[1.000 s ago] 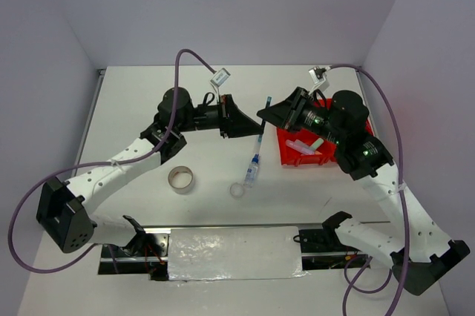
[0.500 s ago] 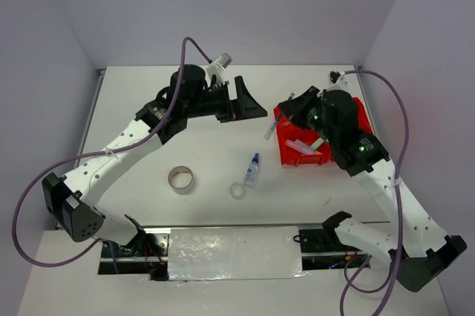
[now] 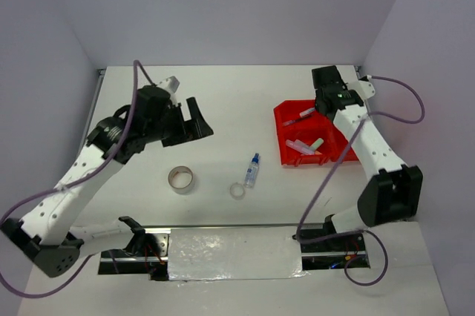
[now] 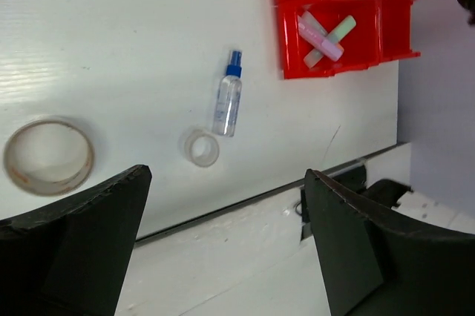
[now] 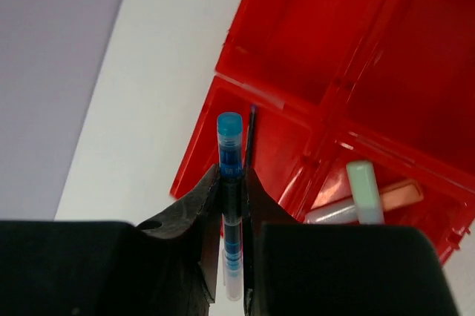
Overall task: Sort the stationery into containers
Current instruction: Place the pen in the storage box.
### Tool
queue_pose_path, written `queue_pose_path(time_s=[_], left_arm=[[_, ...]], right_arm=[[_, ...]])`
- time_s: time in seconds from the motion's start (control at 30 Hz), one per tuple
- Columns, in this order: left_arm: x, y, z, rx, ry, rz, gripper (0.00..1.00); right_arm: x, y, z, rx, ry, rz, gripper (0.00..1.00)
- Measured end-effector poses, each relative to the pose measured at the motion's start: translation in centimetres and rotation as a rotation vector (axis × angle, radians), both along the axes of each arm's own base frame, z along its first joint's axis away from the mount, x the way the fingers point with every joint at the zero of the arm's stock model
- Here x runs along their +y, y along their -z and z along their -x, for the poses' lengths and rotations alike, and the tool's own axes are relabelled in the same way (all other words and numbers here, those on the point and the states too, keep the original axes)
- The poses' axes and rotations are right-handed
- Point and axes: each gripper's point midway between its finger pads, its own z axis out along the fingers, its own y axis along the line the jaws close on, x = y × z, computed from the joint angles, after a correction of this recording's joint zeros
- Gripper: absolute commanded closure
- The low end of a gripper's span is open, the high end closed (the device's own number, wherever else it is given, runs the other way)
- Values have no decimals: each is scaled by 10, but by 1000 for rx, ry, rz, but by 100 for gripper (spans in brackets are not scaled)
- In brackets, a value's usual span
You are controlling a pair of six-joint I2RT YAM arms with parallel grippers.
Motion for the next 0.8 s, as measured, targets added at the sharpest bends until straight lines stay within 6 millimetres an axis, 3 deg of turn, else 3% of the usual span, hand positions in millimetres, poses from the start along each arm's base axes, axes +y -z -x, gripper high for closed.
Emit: queue_pose_path(time_s=[0.23, 0.37, 0.5, 0.7, 0.73, 0.8], left_arm=[[32, -17, 45, -104, 68, -20, 3], [40, 0, 66, -78, 119, -48, 4], [44, 21, 76, -33, 144, -77, 2], [43, 37, 83, 13, 175, -89, 1], [43, 38, 84, 10, 185, -93, 1], [43, 38, 84, 8, 193, -95, 1]], right_arm=[[-18, 55, -25, 135, 103, -1, 98], [-14, 74, -38, 179, 107, -10, 95], [-9, 78, -51, 180, 104, -35, 88], [-1, 82, -59, 184, 94, -76, 68], [0, 83, -59, 185, 91, -82, 52], [3, 84, -60, 185, 85, -94, 38]])
